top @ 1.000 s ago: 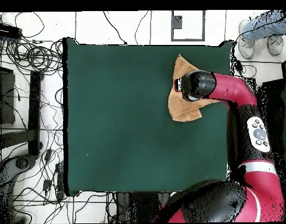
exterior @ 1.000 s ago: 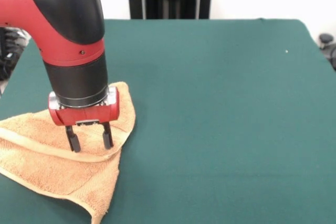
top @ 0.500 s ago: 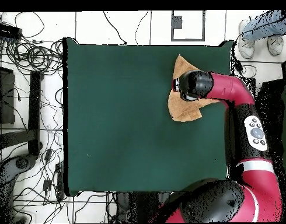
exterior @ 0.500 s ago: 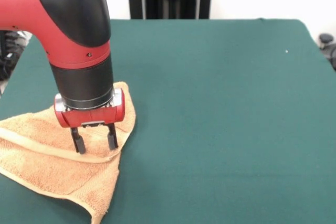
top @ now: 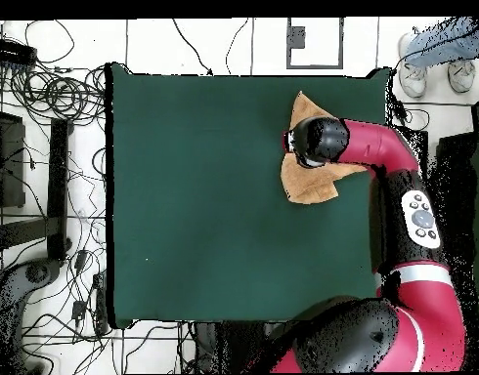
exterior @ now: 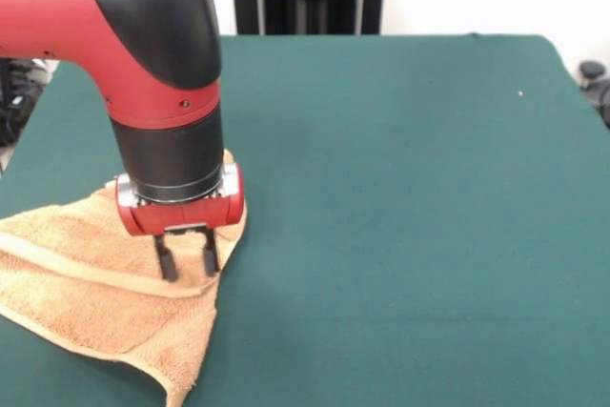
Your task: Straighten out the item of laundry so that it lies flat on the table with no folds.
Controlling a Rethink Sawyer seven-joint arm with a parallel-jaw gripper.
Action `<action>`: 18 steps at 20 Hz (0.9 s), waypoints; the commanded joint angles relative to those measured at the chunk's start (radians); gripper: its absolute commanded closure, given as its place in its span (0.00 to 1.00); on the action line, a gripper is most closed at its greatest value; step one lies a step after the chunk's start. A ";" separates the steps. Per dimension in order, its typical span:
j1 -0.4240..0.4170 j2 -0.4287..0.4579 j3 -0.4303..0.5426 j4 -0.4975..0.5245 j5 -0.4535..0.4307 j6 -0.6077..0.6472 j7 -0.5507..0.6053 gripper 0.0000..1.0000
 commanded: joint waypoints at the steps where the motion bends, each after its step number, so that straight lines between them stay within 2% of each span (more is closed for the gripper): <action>1: 0.036 0.085 0.069 0.075 -0.012 0.068 -0.204 1.00; 15: 0.014 0.102 0.089 0.079 -0.002 0.059 -0.230 1.00; 18: 0.026 0.106 0.078 0.057 -0.010 0.106 -0.247 1.00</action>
